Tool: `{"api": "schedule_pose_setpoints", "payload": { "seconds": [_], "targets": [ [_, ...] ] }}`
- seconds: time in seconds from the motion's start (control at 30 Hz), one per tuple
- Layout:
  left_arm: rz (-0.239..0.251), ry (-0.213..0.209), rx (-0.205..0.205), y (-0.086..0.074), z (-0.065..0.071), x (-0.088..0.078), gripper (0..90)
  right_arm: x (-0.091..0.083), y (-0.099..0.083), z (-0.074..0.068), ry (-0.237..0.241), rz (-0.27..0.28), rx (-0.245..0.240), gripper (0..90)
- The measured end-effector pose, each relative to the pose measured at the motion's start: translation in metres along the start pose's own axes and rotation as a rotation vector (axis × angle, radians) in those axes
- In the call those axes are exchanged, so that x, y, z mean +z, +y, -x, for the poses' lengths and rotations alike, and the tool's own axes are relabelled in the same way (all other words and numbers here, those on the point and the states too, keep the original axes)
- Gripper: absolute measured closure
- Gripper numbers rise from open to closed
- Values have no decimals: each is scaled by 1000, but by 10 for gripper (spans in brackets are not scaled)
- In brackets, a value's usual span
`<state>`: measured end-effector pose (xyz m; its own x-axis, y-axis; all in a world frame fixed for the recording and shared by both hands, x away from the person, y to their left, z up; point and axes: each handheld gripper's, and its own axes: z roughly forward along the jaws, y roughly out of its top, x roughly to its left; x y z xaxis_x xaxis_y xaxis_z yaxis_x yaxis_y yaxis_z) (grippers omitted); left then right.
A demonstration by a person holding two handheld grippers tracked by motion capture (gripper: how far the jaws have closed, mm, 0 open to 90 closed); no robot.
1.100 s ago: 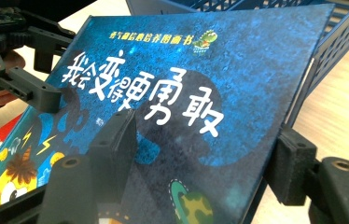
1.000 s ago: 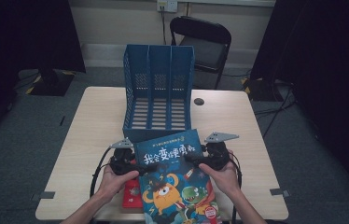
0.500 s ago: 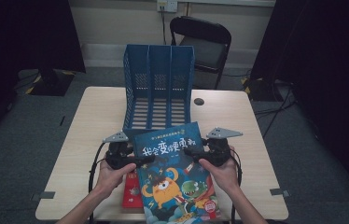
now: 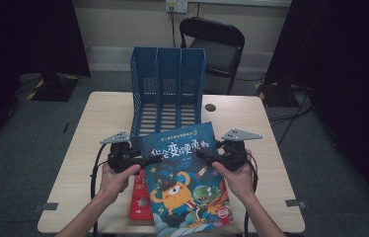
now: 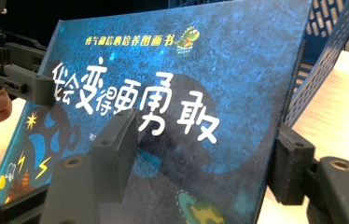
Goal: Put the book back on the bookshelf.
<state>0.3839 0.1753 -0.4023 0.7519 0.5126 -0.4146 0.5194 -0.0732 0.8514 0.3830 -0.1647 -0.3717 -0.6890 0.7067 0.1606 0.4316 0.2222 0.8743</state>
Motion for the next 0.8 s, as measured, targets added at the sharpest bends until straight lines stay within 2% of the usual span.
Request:
{"api": "schedule_pose_setpoints", "payload": {
  "seconds": [0.3,0.37,0.5,0.7,0.8],
  "targets": [
    [33,-12,25,24,7,-3,535,-12,14,1,-16,46,4,347],
    [47,6,39,30,10,-3,536,-14,18,0,-26,63,-4,348],
    [75,12,57,43,12,-7,548,-16,29,-2,-53,94,-20,352],
    [106,5,78,53,13,-14,581,-16,42,-7,-64,114,-39,354],
    [132,-15,84,56,14,-17,607,-15,45,-8,-54,123,-43,355]
  ]
}}
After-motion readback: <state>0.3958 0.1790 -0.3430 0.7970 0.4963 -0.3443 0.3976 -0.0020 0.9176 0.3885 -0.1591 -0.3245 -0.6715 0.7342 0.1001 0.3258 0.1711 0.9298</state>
